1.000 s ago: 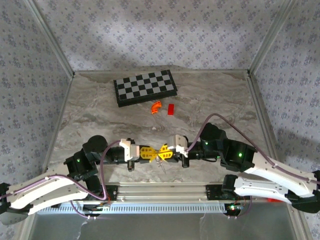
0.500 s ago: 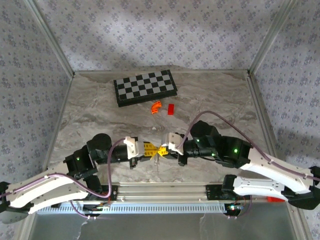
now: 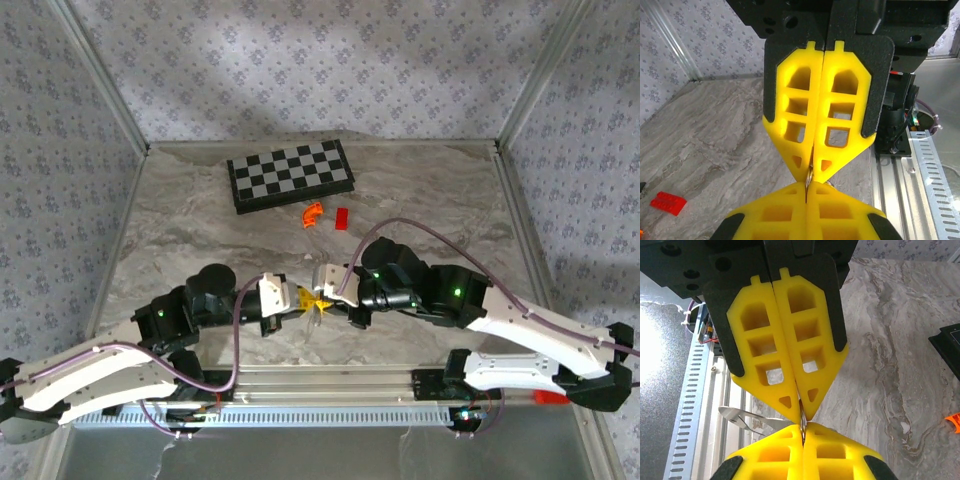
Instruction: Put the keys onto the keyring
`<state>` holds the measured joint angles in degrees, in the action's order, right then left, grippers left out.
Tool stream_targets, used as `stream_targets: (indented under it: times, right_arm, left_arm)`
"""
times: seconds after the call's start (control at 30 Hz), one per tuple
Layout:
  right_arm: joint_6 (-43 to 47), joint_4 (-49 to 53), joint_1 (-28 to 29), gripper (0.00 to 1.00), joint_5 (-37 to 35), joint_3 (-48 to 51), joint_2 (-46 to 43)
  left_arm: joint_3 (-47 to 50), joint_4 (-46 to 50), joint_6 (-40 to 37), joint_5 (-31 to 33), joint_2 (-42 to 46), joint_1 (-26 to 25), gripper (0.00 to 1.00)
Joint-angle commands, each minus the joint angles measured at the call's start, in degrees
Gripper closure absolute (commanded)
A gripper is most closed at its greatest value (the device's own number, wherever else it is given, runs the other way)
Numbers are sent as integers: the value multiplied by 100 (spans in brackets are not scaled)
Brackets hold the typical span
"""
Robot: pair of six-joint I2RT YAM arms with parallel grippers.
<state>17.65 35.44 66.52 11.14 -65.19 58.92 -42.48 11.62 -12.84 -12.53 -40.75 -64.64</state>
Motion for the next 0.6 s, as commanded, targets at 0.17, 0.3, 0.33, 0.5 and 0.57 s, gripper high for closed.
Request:
stream_targets:
  times: [0.17, 0.3, 0.33, 0.5, 0.57]
  right_arm:
    - [-246, -503, -49, 71, 627, 194, -484]
    - [-338, -731, -130, 68, 732, 328, -639]
    - [-332, -784, -146, 68, 735, 351, -666]
    - [-384, -1047, -183, 67, 802, 479, -845]
    - [-426, -1171, -192, 66, 826, 544, -934]
  left_arm:
    - [293, -1623, 467, -576, 465, -5, 100]
    - [394, -2113, 664, -877, 536, -5, 100]
    - [389, -2143, 690, -928, 534, -5, 100]
    - [362, -2170, 754, -1082, 526, -5, 100]
    - [371, -2194, 771, -1109, 520, -4, 100]
